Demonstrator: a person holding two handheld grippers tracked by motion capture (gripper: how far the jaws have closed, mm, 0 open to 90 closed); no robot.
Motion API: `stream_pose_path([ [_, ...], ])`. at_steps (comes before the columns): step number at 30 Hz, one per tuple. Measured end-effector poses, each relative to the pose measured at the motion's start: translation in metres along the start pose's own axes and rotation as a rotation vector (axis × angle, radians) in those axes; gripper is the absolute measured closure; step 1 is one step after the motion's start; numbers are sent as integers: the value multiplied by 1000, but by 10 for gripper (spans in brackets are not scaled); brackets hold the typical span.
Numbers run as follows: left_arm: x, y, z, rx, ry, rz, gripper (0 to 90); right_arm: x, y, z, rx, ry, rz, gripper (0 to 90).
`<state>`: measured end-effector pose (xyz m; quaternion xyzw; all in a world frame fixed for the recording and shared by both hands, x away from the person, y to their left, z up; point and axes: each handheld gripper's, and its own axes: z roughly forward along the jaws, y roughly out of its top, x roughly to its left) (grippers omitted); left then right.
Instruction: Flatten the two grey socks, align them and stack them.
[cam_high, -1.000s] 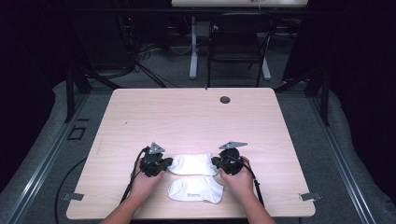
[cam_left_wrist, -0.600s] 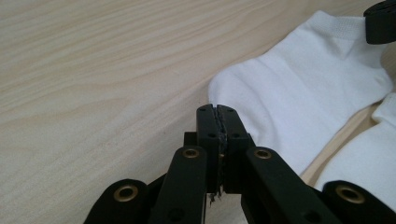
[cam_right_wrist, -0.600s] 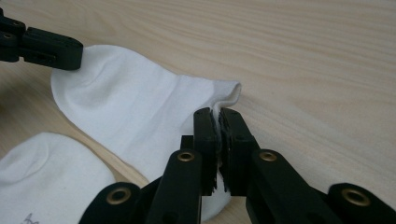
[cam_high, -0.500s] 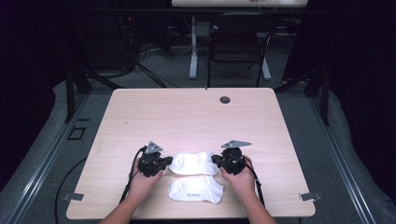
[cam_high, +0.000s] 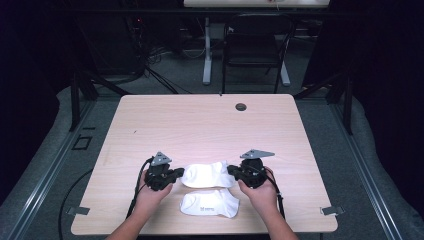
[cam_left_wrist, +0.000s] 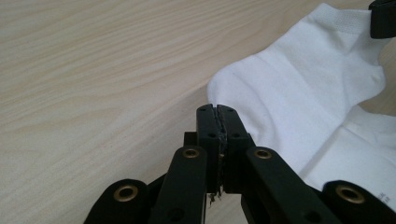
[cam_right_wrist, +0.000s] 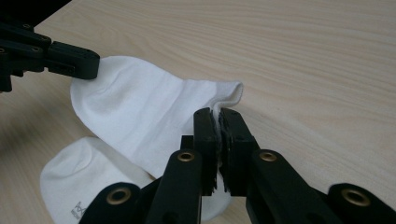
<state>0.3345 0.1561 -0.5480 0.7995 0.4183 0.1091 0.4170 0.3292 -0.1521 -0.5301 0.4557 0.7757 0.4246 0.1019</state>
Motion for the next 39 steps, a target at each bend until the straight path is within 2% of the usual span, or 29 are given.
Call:
stream_pose_path([
  [10, -11, -3, -15, -5, -19, 24, 895, 8, -6, -13, 11, 1, -32, 860],
  [15, -21, -8, -24, 7, -26, 52, 895, 15, -12, -22, 15, 12, -46, 861],
  [23, -30, -14, -31, 17, -35, 71, 895, 26, -19, -30, 33, 15, -67, 861],
  [28, -34, -19, -35, 18, -41, 67, 895, 29, -23, -34, 39, 16, -74, 861],
  [34, -38, -25, -39, 19, -56, 59, 895, 32, -31, -40, 40, 33, -53, 861],
  [38, -41, -29, -40, 26, -60, 75, 894, 35, -38, -44, 47, 34, -55, 861],
  [39, -42, -31, -40, 20, -61, 61, 894, 35, -39, -44, 43, 37, -49, 861],
])
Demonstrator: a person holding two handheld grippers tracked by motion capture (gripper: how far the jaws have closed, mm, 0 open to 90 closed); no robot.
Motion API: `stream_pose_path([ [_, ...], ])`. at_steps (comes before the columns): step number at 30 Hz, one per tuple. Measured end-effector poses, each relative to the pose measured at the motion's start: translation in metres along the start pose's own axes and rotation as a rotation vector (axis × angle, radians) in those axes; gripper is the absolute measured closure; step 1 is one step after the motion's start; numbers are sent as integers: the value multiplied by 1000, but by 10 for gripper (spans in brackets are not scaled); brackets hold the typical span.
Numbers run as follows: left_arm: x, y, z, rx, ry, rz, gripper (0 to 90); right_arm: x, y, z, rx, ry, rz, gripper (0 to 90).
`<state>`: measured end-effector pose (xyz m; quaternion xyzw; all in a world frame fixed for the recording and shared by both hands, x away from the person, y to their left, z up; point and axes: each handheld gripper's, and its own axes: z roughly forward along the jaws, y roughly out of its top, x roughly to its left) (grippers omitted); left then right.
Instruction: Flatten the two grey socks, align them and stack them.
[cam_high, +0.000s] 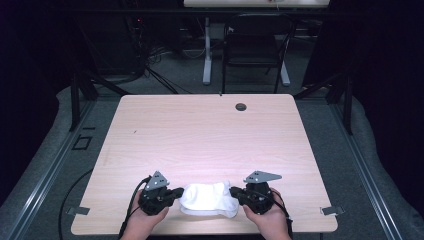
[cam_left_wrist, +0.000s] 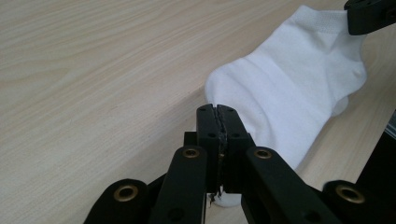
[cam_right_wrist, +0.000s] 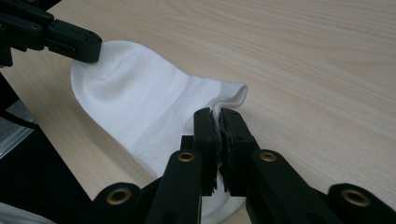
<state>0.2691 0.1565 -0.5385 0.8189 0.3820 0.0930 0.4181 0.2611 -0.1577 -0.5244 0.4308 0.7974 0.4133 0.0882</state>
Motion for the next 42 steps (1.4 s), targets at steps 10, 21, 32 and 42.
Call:
stream_pose_path([
  [10, 0, -7, 7, 25, -5, 4, 894, -1, -10, 4, 18, -7, 11, 860],
  [21, -1, -12, 13, 46, -5, 15, 894, -3, -14, 6, 40, -18, 5, 860],
  [32, -2, -15, 19, 65, -7, 19, 893, -6, -17, 9, 41, -14, 19, 859],
  [42, -1, -16, 24, 74, 4, 18, 893, -9, -18, 14, 53, -15, 29, 857],
])
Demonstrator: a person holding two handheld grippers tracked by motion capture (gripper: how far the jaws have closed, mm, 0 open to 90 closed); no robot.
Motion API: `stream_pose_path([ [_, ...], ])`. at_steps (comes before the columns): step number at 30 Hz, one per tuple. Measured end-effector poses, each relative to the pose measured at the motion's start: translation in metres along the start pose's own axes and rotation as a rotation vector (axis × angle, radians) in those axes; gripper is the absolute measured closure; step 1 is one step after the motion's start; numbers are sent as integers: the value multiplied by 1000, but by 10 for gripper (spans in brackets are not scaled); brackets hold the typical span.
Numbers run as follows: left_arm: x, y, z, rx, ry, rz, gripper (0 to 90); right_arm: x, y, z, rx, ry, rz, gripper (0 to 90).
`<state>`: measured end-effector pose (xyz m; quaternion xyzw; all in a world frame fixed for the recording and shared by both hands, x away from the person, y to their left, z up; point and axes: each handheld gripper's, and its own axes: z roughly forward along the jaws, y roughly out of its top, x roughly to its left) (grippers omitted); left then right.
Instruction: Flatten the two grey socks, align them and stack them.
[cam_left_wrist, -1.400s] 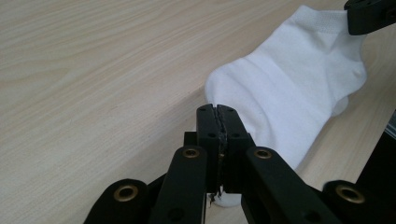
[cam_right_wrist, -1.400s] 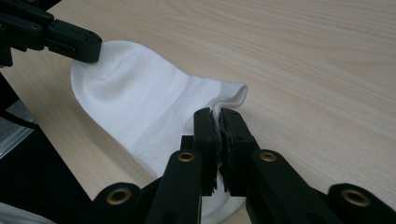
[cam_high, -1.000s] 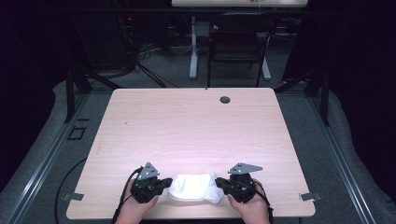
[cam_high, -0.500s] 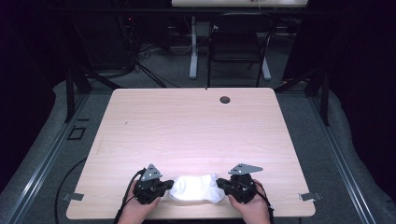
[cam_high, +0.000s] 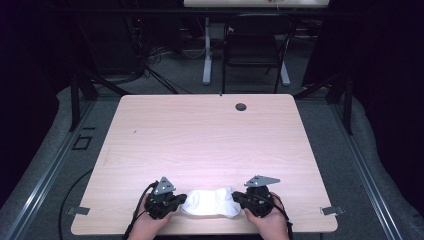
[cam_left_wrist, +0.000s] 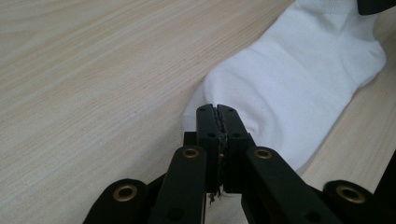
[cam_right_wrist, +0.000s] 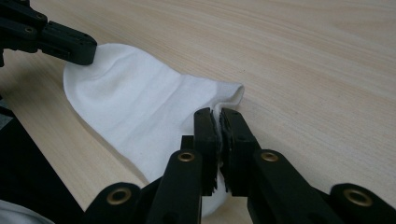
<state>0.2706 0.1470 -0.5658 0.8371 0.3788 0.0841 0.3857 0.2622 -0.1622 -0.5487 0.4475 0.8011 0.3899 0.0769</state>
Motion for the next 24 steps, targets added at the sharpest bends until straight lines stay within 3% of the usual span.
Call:
stream_pose_path([
  [15, 5, -2, 4, 8, 5, -12, 853, -4, -3, 5, 19, -13, -8, 818],
  [18, 5, -2, 3, 8, 7, -11, 817, -4, -3, 4, 11, -24, -5, 770],
  [20, 7, -1, -1, -24, 15, -30, 770, -4, -3, 2, -15, -31, -1, 737],
  [23, 7, 1, -7, -47, 16, -23, 733, -4, -3, 0, -23, -37, -1, 723],
  [24, 6, 2, -9, -62, 8, -31, 731, 0, -1, -4, -66, -32, -11, 710],
])
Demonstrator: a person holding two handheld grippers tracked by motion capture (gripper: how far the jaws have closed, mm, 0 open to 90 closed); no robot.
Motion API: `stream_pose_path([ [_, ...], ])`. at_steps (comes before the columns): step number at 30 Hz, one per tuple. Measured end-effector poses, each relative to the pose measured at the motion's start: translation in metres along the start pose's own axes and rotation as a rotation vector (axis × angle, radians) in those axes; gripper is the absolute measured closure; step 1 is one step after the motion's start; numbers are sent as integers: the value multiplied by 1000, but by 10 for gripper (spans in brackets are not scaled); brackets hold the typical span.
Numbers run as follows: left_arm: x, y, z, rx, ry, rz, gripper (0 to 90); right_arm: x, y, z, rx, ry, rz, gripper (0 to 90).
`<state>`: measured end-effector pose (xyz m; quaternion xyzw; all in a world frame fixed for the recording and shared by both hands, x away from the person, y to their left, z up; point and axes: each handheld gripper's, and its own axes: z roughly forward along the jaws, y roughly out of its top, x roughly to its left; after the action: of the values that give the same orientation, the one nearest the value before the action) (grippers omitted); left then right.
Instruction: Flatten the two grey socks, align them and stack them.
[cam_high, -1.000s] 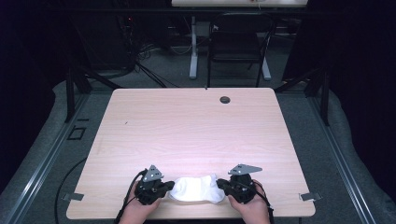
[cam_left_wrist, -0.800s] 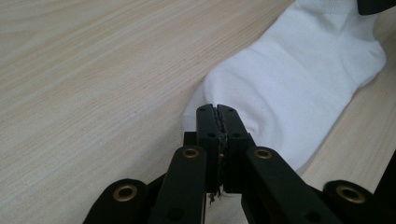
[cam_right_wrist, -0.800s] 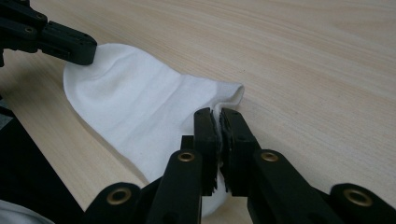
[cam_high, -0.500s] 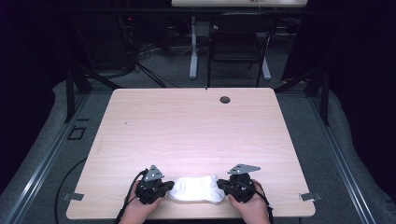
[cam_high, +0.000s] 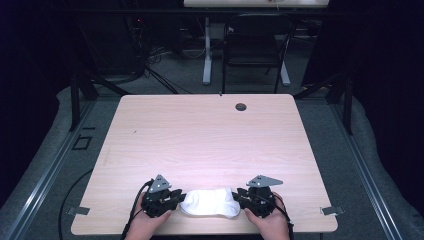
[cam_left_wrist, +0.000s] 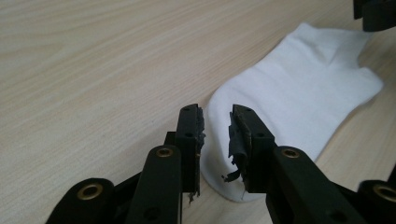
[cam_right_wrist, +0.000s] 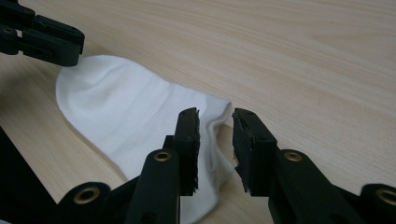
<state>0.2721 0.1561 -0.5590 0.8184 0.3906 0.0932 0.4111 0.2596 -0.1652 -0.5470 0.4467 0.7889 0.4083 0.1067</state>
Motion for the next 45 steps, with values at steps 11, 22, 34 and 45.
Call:
stream_pose_path([
  [11, -14, 0, 7, 23, -57, 47, 698, 17, 1, 15, 38, 37, -79, 701],
  [22, -15, -6, 16, 77, -62, 67, 652, 19, -8, 27, 112, 18, -134, 639],
  [34, -15, -11, 17, 83, -55, 82, 639, 21, -12, 28, 141, -6, -173, 642],
  [45, -12, -10, 19, 80, -47, 85, 640, 20, -13, 30, 136, -12, -156, 649],
])
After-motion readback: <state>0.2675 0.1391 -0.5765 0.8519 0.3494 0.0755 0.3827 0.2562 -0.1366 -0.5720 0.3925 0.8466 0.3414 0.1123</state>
